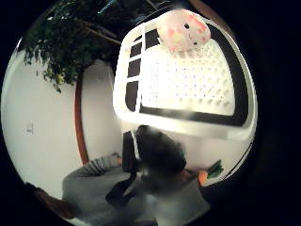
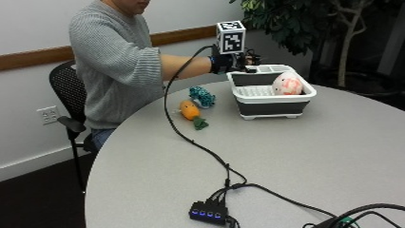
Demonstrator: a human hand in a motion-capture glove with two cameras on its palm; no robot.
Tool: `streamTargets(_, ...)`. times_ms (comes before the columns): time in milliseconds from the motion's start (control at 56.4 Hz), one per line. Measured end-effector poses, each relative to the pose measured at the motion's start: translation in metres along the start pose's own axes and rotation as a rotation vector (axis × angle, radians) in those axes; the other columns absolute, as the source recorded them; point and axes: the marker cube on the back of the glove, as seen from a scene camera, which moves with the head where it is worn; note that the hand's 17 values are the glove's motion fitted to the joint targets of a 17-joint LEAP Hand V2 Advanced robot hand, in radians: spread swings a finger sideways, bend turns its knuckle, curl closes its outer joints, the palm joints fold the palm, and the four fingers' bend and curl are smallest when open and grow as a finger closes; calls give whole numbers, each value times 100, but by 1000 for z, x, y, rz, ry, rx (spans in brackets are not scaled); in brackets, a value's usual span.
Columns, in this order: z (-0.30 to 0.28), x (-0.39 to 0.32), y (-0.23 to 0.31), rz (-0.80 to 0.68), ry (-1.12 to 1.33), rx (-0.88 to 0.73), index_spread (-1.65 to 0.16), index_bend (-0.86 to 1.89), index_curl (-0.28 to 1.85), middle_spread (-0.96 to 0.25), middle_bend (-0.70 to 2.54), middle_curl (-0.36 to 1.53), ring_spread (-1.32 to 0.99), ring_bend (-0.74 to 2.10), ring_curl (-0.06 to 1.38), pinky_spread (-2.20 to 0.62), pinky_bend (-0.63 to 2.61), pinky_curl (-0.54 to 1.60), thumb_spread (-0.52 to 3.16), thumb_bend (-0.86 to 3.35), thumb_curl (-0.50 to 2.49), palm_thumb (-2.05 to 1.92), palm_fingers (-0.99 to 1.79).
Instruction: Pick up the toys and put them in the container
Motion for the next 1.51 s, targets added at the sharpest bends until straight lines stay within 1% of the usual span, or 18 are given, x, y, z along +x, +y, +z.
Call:
streamTargets(142,-35,18,65,34,-23,-54,-36,15,45,-15,14,33,-9,17,30,7,76,36,122,-5,33,-6,-17)
streamTargets(213,-53,33,100,44,-38,-42,-35,15,43,-15,13,31,-9,17,29,7,75,36,123,-5,31,-7,-16)
streamTargets(319,-66,50,134,69,-16,4,-36,17,41,-14,15,30,-7,16,28,7,74,35,124,-5,28,-7,-12)
streamTargets(390,-60,50,147,66,2,7,-36,18,41,-13,15,30,-7,17,28,7,73,35,125,-5,27,-7,-11)
streamTargets(532,-19,47,168,13,18,-28,-36,18,40,-13,15,29,-6,17,27,8,72,34,126,-5,24,-6,-10)
streamTargets(656,37,67,193,-29,-41,-151,-37,17,39,-13,14,28,-7,18,27,8,73,35,127,-4,23,-6,-9)
streamTargets(709,75,60,199,12,-43,-211,-37,17,39,-13,15,28,-7,18,27,8,73,35,128,-4,23,-6,-9)
streamTargets(798,140,38,208,87,49,-285,-37,18,38,-13,14,27,-7,17,26,8,75,35,129,-4,23,-5,-10)
streamTargets(887,165,34,215,97,59,-220,-38,20,39,-13,11,25,-6,16,26,8,77,36,128,-4,23,-4,-12)
streamTargets(1046,164,36,215,92,86,-188,-41,36,44,-16,20,26,-8,17,24,7,71,34,126,-3,25,-3,4)
streamTargets(1171,164,34,212,96,109,-108,-42,39,45,-20,40,34,-15,24,25,5,58,29,127,-1,26,0,31)
streamTargets(1224,162,33,208,101,120,-47,-41,38,45,-22,50,38,-21,31,26,4,51,27,128,0,28,3,44)
streamTargets(1259,162,30,205,94,121,-6,-41,39,46,-25,63,42,-28,41,29,3,44,25,130,2,29,7,62)
streamTargets(1277,161,29,204,88,119,9,-40,40,47,-26,70,45,-32,53,32,1,40,24,130,6,32,16,77)
streamTargets(1295,161,28,203,84,116,20,-41,39,46,-26,71,46,-34,56,32,1,37,22,129,7,33,17,79)
streamTargets(1330,161,27,201,79,114,35,-40,40,49,-27,76,49,-39,70,37,-3,36,22,126,10,38,27,89)
streamTargets(1383,161,28,199,69,113,52,-40,46,54,-28,82,54,-44,78,43,-7,35,23,120,13,42,35,93)
streamTargets(1508,160,28,200,65,108,57,-38,55,65,-29,92,63,-52,90,52,-13,40,27,110,13,50,42,88)
